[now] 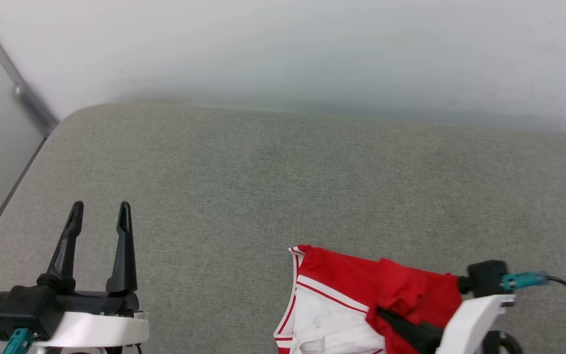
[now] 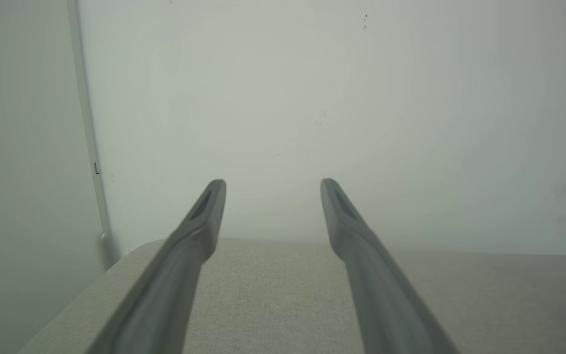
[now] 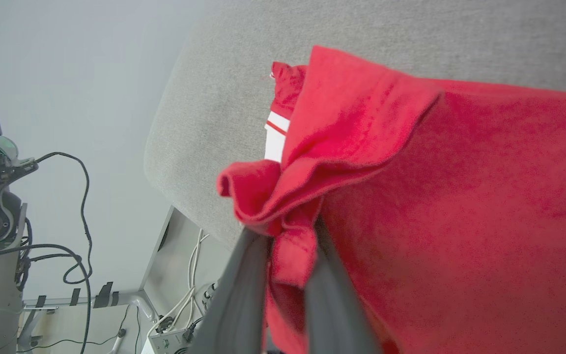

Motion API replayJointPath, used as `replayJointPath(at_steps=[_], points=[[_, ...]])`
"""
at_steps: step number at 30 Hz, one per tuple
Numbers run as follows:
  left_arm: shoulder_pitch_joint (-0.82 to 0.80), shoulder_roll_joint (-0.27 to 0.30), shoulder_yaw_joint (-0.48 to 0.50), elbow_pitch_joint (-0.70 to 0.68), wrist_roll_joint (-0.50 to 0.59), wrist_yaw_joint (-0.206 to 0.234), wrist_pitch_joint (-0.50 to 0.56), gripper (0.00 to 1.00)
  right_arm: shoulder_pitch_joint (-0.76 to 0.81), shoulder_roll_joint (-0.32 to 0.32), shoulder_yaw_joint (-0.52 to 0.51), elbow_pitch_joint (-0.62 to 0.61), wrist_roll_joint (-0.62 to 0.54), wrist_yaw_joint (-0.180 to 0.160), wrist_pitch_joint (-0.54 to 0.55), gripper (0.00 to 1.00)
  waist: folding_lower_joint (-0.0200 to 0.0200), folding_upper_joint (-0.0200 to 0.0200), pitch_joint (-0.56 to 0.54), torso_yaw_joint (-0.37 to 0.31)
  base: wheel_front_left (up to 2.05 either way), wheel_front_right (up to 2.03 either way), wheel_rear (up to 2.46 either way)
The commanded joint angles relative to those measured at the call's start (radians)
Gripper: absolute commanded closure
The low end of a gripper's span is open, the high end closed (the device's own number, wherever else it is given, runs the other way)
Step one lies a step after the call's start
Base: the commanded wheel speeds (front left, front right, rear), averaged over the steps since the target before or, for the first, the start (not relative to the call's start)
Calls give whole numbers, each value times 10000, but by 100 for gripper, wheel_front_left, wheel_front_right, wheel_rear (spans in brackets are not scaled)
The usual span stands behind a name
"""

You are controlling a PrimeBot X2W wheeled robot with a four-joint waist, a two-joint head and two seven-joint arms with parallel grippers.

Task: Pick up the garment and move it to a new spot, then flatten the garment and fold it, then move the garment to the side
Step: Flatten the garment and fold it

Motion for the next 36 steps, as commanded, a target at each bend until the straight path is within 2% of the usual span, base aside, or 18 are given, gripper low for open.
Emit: replayJointPath(at_steps=[1,5,14,15,16,23,27,30,32,33,34,36], points=[[65,27,-12,22,18,-18,-22,0,-162,28,133,103,36,-4,-127,100,0,0,5,53,0,0,0],[18,71,-184,64,16,-18,-22,0,-696,25,975,1237,268,-4,-1065,100,0,0,32,221,0,0,0],[-150,135,-278,136,35,-19,-22,0,-2105,23,1934,3877,597,-4,-2710,100,0,0,213,647,0,0,0],[-156,135,-271,142,41,-19,-22,0,-2249,23,2096,4016,531,-4,-2881,56,0,0,225,678,0,0,0],[-153,133,-263,150,48,-17,-22,0,-2326,25,2264,4159,515,-2,-3002,0,0,0,231,701,0,0,0],[-45,116,-150,197,88,-19,-22,0,-2491,19,3329,4101,763,-2,-3339,0,0,0,180,658,0,0,0],[-10,97,-109,198,113,-19,-22,0,-2532,17,3441,3713,981,-4,-3368,0,0,0,74,453,0,0,0],[9,83,-122,161,128,-19,-22,0,-2770,17,3159,3444,513,-4,-3377,0,0,0,27,247,0,0,0],[10,76,-135,125,129,-19,-22,0,-3028,17,2883,3202,-292,-4,-3390,0,0,0,27,93,0,0,0],[-31,58,-182,85,116,-19,-22,0,-3384,14,2318,2730,-2170,-4,-3441,0,0,0,88,-158,0,0,0],[-61,47,-200,78,113,-19,-22,0,-3496,-25,2115,2583,-2816,-4,-3510,0,0,0,111,-240,0,0,0],[-128,33,-235,73,104,-19,-22,0,-3728,-529,1907,2274,-4009,-4,-3816,0,0,0,171,-389,0,0,0]])
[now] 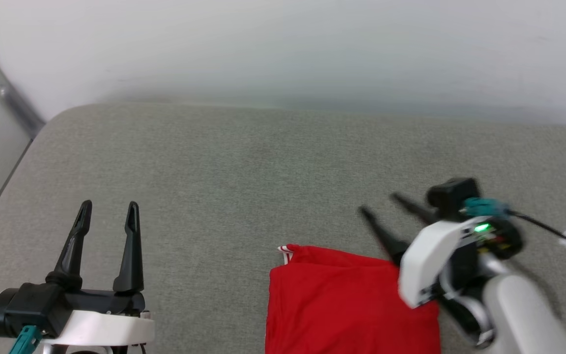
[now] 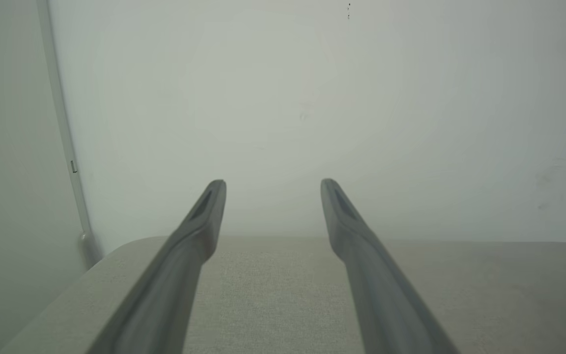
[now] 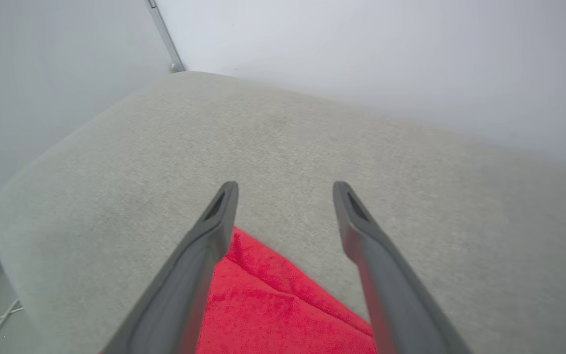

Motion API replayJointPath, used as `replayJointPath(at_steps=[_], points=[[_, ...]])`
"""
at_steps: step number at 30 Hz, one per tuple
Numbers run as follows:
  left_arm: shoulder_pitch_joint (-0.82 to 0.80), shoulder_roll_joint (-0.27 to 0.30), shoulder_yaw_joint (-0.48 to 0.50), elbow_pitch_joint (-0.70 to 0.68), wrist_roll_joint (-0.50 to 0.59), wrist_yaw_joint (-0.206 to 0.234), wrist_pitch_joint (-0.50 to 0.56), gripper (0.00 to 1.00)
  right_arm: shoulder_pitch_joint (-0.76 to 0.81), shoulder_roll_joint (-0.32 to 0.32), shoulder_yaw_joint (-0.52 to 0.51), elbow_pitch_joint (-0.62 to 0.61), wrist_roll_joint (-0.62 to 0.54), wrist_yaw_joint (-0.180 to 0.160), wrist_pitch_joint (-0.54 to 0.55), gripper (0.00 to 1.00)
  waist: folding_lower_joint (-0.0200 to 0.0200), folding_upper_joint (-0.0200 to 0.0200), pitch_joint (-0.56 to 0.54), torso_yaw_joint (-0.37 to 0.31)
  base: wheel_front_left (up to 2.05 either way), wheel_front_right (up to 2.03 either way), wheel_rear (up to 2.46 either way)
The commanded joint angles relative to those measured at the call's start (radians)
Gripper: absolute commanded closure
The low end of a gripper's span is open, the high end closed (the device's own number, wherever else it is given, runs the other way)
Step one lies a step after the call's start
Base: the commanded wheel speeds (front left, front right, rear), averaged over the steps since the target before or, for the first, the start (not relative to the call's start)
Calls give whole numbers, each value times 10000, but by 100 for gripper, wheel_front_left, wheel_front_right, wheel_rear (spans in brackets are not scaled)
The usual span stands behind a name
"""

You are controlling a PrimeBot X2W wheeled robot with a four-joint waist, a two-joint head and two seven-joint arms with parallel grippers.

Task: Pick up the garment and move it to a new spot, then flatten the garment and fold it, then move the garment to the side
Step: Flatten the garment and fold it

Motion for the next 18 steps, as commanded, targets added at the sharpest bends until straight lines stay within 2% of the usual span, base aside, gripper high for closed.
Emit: replayJointPath(at_steps=[1,4,10,18], points=[[-122,-22,-66,-21,18,-19,-22,0,-182,-422,-256,-111,-513,-10,-306,0,-1,-1,88,-148,0,0,0],[-207,-43,-131,7,23,-19,-22,0,-222,-1057,-742,-239,-1724,-7,-1211,0,-1,-1,164,-321,0,0,0],[-270,-34,-377,65,25,-19,-22,0,416,-1391,-2087,-660,-2079,-7,-2710,0,-1,-1,229,-493,0,0,0],[47,-4,-723,113,36,-18,-22,0,1814,-824,-3134,-1761,-1921,-6,-3992,0,-1,-1,171,-592,0,0,0]])
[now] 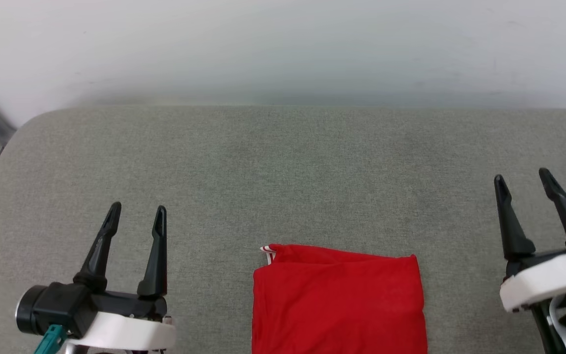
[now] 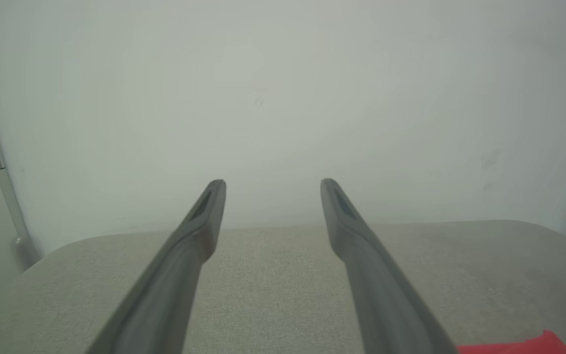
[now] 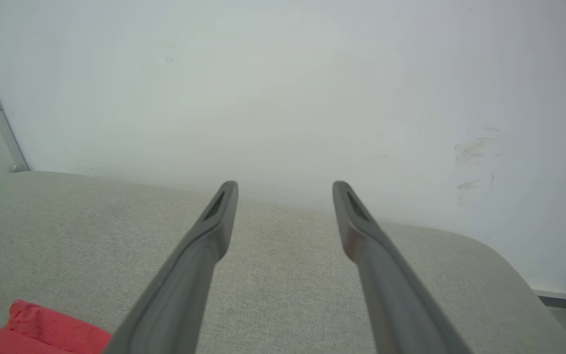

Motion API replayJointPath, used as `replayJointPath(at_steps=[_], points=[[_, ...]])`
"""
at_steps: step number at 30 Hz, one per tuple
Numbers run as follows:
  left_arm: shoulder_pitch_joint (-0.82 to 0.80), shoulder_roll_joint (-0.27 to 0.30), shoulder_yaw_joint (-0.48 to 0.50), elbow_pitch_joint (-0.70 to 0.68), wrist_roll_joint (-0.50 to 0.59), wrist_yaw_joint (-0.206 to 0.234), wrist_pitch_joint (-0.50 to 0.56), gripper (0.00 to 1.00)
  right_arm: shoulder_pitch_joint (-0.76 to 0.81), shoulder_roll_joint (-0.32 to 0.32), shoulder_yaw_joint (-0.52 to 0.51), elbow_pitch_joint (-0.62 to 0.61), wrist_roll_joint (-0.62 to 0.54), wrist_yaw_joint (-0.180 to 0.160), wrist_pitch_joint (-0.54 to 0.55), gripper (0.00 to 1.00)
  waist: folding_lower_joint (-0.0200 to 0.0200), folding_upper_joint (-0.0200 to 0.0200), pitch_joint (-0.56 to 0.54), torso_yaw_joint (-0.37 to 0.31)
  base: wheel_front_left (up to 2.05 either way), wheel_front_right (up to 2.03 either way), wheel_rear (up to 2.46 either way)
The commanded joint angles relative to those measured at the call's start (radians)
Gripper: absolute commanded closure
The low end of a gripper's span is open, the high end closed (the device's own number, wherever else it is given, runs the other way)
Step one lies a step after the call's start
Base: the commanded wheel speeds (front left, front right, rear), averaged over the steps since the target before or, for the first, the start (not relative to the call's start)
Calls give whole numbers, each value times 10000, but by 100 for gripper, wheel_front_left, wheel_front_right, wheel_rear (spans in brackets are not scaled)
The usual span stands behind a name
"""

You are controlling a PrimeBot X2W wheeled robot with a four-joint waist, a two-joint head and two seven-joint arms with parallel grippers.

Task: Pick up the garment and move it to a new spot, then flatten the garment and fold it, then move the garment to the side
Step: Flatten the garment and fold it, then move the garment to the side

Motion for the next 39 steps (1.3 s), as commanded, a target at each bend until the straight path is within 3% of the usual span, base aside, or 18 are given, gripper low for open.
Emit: replayJointPath(at_steps=[1,10,26,30,35,39], points=[[140,31,-45,21,-6,-17,-22,0,271,162,-34,-183,-10,-4,-165,0,0,-1,-23,-6,0,0,0],[580,-18,-378,78,-46,-17,-22,0,1548,1006,-188,-468,-297,-4,-1082,0,0,-1,-154,87,0,0,0],[374,-54,-417,117,-84,-18,-22,0,1631,1050,-112,-324,-510,-4,-522,0,0,-1,-66,170,0,0,0],[273,-57,-456,110,-87,-16,-22,0,1618,704,164,-480,-272,-4,697,0,0,-1,70,232,0,0,0],[154,-74,-444,117,-113,-16,-22,0,1824,232,681,-830,531,-4,3831,0,0,-1,334,348,0,0,0],[12,-87,-454,121,-129,-18,-22,0,1984,487,501,-1157,1095,-4,6505,0,0,-1,608,484,0,0,0]])
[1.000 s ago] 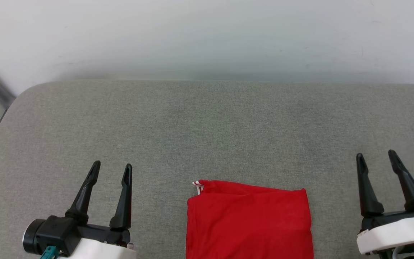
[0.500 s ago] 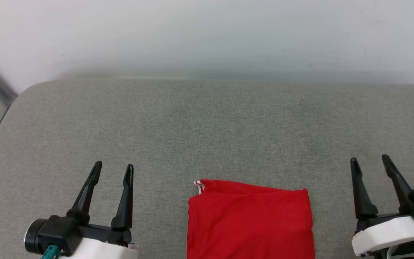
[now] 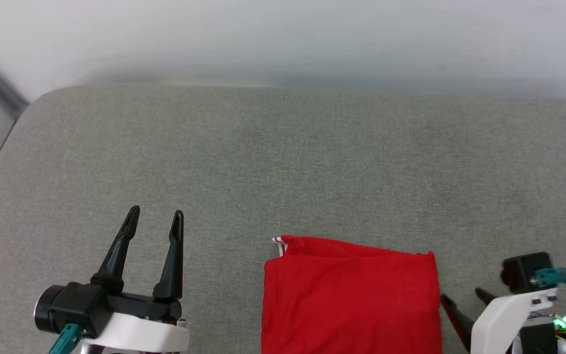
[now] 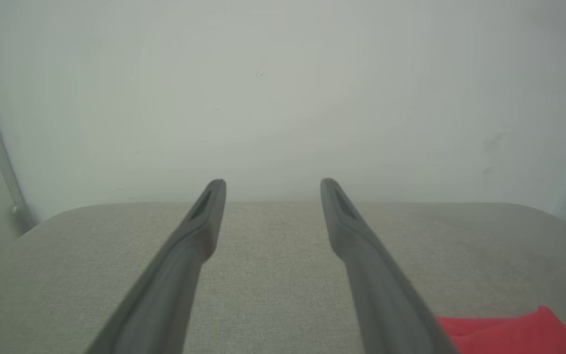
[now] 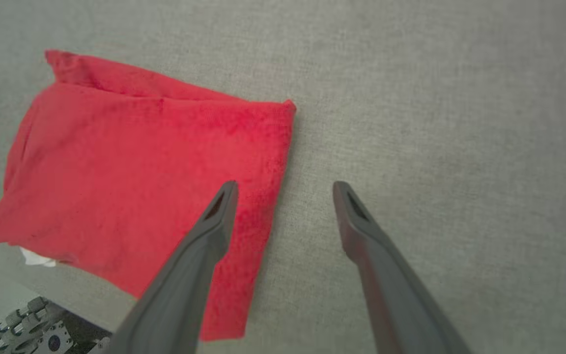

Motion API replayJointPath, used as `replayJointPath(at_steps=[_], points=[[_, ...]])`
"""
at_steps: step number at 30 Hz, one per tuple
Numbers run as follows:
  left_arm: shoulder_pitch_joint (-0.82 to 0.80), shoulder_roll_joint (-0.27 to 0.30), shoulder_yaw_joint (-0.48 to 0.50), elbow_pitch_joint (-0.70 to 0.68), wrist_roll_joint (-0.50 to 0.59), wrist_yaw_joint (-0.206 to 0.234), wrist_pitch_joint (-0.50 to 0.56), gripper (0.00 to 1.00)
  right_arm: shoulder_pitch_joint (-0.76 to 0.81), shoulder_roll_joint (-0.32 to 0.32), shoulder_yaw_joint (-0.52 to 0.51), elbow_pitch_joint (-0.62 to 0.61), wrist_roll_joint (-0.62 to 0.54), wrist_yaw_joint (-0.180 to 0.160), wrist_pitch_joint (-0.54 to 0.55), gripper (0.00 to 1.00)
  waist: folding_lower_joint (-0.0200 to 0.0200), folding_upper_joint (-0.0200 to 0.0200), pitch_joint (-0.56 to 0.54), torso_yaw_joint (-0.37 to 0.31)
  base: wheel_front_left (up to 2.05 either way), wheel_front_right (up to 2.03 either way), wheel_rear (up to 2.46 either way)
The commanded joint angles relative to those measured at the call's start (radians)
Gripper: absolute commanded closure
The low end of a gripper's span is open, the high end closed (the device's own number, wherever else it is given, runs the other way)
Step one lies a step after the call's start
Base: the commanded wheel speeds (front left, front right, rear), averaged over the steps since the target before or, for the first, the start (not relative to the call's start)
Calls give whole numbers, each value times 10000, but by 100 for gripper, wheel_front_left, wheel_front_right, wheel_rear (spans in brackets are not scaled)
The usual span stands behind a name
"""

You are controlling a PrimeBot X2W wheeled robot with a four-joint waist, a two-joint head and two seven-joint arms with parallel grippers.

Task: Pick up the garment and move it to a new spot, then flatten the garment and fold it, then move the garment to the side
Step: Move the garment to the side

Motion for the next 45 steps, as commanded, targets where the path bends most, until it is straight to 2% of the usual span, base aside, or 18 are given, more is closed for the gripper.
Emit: replayJointPath(at_steps=[1,6,9,22,23,24,25,27,31,36,45], points=[[-119,-7,-12,3,-29,-16,-22,0,49,-73,102,-110,-12,-4,273,0,1,-1,131,99,0,0,0],[-434,-28,-238,69,-12,-16,-22,0,-248,395,0,-69,153,-2,2100,0,1,-1,523,405,0,0,0],[-618,-44,-394,169,-53,-16,-22,0,-474,569,-54,207,13,-4,2657,0,1,-1,724,620,0,0,0],[-953,-94,-772,425,-112,-18,-22,0,-818,875,742,2580,-661,12,2903,0,1,-1,1123,1351,0,0,0],[-960,-90,-786,446,-105,-18,-22,0,-818,884,823,2740,-749,12,2895,37,1,-1,1105,1372,0,0,0],[-964,-86,-804,474,-90,-18,-22,0,-858,890,884,2875,-843,12,2827,91,1,-1,1071,1388,0,0,0],[-948,-81,-805,499,-70,-16,-22,0,-914,890,914,2972,-929,12,2759,100,1,-1,1020,1388,0,0,0],[-877,-70,-810,512,-41,-16,-22,0,-999,804,953,3046,-1038,9,2649,100,1,-1,908,1330,0,0,0],[-688,-67,-827,509,-5,-18,-22,0,-1403,202,1322,2895,-1269,-7,2576,100,1,-1,678,1000,0,0,0],[-596,-198,-885,535,-48,-18,-22,0,-1960,-1098,2219,2416,-1496,-11,2772,100,1,-1,403,264,0,0,0],[-1194,-323,-1759,333,17,-18,-22,0,-3363,-4239,3548,1051,-1378,-7,3289,100,1,-1,1151,-1562,0,0,0]])
